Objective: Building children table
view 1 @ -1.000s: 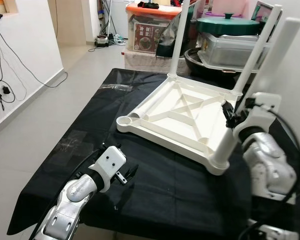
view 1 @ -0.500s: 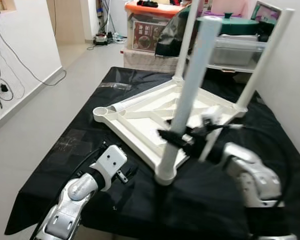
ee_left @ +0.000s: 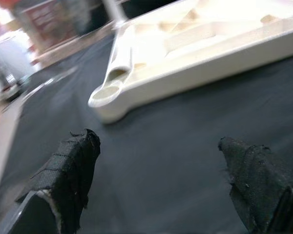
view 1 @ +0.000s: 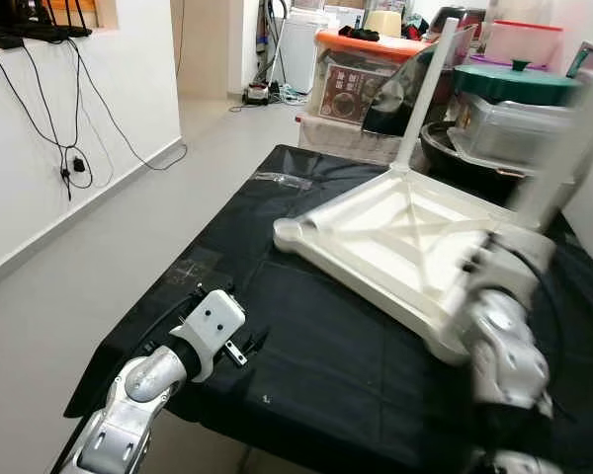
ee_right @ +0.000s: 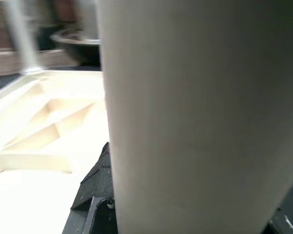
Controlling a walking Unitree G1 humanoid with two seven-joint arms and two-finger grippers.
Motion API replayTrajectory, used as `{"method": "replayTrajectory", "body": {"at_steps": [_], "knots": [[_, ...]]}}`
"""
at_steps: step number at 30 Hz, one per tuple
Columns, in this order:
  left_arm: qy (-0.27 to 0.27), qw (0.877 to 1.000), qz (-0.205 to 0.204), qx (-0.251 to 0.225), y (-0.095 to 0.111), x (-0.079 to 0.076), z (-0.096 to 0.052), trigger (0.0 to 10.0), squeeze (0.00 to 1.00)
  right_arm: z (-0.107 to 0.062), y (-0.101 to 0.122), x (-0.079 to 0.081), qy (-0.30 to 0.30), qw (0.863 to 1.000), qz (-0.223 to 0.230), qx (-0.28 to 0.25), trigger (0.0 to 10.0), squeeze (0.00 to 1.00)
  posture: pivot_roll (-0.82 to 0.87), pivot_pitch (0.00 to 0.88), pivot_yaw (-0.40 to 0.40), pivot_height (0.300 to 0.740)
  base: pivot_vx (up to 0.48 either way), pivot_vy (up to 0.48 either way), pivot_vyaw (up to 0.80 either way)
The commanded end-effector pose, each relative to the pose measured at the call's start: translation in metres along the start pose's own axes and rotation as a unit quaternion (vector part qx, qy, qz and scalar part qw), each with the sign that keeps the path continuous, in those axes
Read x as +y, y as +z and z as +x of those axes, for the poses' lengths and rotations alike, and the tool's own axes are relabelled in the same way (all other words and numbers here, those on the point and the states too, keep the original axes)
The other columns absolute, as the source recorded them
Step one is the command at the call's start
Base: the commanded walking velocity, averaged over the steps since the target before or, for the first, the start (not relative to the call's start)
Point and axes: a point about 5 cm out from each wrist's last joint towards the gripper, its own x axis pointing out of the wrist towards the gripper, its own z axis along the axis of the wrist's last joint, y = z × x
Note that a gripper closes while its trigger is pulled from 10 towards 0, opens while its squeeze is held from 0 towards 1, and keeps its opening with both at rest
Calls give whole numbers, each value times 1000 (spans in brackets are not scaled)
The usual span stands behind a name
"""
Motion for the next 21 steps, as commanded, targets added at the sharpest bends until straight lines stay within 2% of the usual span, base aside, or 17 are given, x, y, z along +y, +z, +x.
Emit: {"method": "replayTrajectory", "body": {"at_steps": [1,2,4,5,6,7,10,11,12,14,16,17,18,19,21], "knots": [[-11,1000,-6,7,-3,-4,1,10000,0,-7,-34,-20,-57,993,-58,86,0,0,40,0,-100,740,0,0,0],[-13,1000,-6,6,-3,-4,2,10000,0,-14,-37,-17,-39,993,-58,90,3922,0,32,0,-93,740,0,0,0],[-13,1000,-6,6,-3,-4,2,10000,0,-14,-37,-17,-39,993,-58,90,3922,0,32,0,-93,740,0,0,0],[-18,1000,-7,4,-3,-6,4,10000,0,-23,-35,-1,29,996,-28,80,10000,0,20,0,-86,740,0,0,0],[-18,1000,-7,4,-3,-6,4,10000,0,-23,-35,-1,29,996,-28,80,10000,0,20,0,-86,740,0,0,0],[-20,1000,-7,2,-2,-6,5,10000,0,-24,-26,7,61,996,-1,58,10000,1000,21,0,-88,740,0,0,0],[-20,1000,-6,0,-1,-5,7,10000,0,-20,-5,20,106,994,32,27,10000,1000,21,0,-88,740,0,0,0],[-17,1000,-5,1,-1,-3,6,10000,0,-9,15,23,130,991,38,-4,10000,0,23,0,-91,740,0,0,0],[-17,1000,-5,1,-1,-3,6,10000,0,-9,15,23,130,991,38,-4,10000,0,23,0,-91,740,0,0,0],[-14,1000,-5,2,-2,-2,5,10000,0,0,32,21,159,985,56,-30,10000,0,29,0,-99,740,0,0,0],[-11,1000,-6,3,-3,-2,3,10000,0,0,56,25,257,961,79,-68,10000,0,29,0,-99,740,0,0,0],[-10,1000,-6,4,-3,-2,3,10000,0,-5,67,29,324,938,75,-94,10000,0,34,0,-101,740,0,0,0],[-10,1000,-6,4,-3,-2,3,10000,0,-10,73,32,366,921,69,-110,10000,0,34,0,-101,740,0,0,0],[-10,1000,-6,4,-3,-2,3,10000,0,-12,75,33,387,912,64,-117,10000,0,34,0,-101,740,0,0,0],[-12,1000,-6,3,-2,-3,4,10000,0,-24,74,41,489,864,41,-115,10000,0,38,0,-103,740,0,0,0]]}}
